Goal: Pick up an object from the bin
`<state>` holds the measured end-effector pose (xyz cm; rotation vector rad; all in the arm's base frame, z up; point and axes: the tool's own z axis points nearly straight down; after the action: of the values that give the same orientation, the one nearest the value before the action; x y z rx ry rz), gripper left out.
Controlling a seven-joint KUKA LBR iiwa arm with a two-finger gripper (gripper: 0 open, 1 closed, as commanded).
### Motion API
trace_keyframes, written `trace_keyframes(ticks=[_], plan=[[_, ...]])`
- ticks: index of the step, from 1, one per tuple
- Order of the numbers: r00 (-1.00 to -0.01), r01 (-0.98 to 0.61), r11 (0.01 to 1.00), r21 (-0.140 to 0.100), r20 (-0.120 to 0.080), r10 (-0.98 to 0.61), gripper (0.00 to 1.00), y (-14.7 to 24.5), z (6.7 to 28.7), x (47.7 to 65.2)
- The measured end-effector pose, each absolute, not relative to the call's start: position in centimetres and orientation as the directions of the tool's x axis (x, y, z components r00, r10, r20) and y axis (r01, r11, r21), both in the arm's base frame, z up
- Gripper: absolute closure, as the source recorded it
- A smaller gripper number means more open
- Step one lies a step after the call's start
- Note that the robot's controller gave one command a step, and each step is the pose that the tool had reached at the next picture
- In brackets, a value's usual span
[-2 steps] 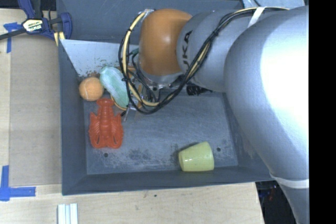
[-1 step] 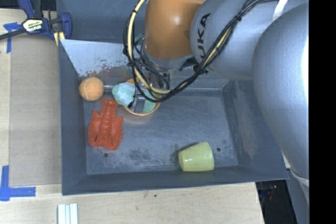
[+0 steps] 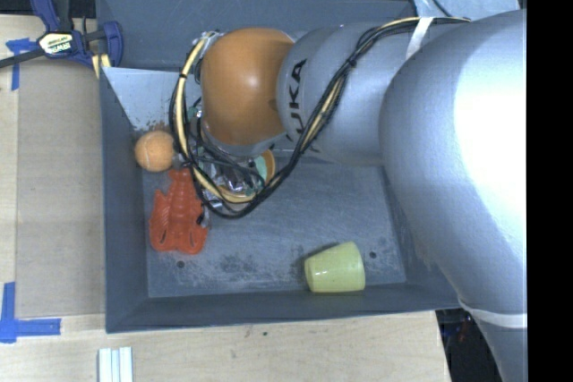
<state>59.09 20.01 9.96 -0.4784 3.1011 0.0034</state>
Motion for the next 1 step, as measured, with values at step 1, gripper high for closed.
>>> trace_keyframes(ticks=[1], plan=[[-0.992,-0.124,0.992,0.001,-0.019,-0.124,0.00,15.40,7.06,62.68]])
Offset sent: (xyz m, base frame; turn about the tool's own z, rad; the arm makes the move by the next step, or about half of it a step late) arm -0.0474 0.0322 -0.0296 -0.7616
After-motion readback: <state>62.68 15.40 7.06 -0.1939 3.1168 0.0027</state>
